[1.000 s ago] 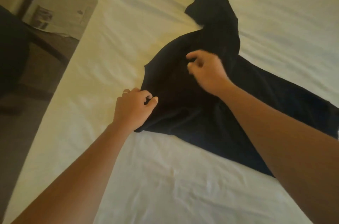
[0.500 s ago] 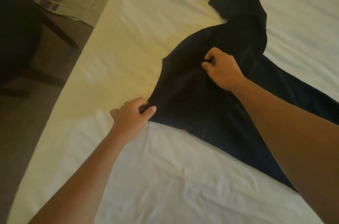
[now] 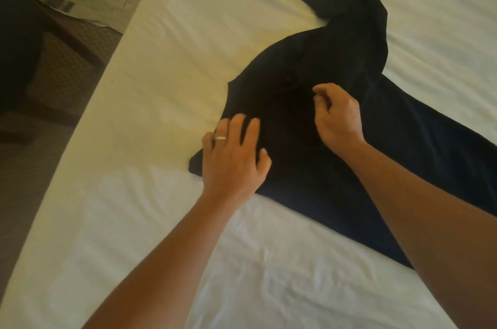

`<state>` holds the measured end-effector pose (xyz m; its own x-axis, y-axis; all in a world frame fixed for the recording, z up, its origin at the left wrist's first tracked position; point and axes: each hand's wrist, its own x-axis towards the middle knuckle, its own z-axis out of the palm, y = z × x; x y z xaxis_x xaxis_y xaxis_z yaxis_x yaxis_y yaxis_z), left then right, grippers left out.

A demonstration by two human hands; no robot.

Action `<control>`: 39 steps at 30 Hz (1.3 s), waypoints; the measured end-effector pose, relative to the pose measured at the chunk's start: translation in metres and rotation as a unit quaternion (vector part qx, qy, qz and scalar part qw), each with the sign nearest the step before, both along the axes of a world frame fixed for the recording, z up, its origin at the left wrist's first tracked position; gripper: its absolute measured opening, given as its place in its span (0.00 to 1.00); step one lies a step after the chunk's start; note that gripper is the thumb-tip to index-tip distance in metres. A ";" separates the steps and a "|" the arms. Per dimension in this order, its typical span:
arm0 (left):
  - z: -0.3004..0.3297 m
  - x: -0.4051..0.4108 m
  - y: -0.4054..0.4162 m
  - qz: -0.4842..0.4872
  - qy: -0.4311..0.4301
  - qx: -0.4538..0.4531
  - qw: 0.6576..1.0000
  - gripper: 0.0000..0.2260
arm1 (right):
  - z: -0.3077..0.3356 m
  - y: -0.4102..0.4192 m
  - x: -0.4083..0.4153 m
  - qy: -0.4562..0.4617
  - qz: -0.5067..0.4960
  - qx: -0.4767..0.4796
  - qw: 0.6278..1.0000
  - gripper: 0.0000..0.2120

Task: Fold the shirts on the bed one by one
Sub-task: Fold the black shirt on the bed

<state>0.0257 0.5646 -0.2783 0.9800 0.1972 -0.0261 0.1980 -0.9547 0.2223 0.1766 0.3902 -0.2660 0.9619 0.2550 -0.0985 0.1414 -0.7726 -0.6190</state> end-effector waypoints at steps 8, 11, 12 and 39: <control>-0.044 0.002 0.018 -0.060 0.098 0.006 0.993 0.34 | 0.010 0.019 0.068 0.090 0.181 -0.242 0.949 0.26; -0.048 0.000 0.017 -0.054 0.087 -0.001 0.995 0.34 | 0.014 0.028 0.082 0.087 0.209 -0.290 0.930 0.20; -0.049 0.000 0.018 -0.055 0.086 -0.002 0.995 0.34 | 0.016 0.029 0.087 0.081 0.211 -0.283 0.932 0.15; -0.062 0.000 0.020 -0.059 0.064 0.025 0.996 0.34 | -0.051 -0.024 -0.023 -0.022 0.080 -0.341 0.936 0.36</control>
<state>0.0256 0.5850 -0.3405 0.9857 0.0856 -0.1449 0.1079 -0.9823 0.1534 0.1534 0.3660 -0.3173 0.9238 0.2876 -0.2525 0.3023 -0.9530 0.0204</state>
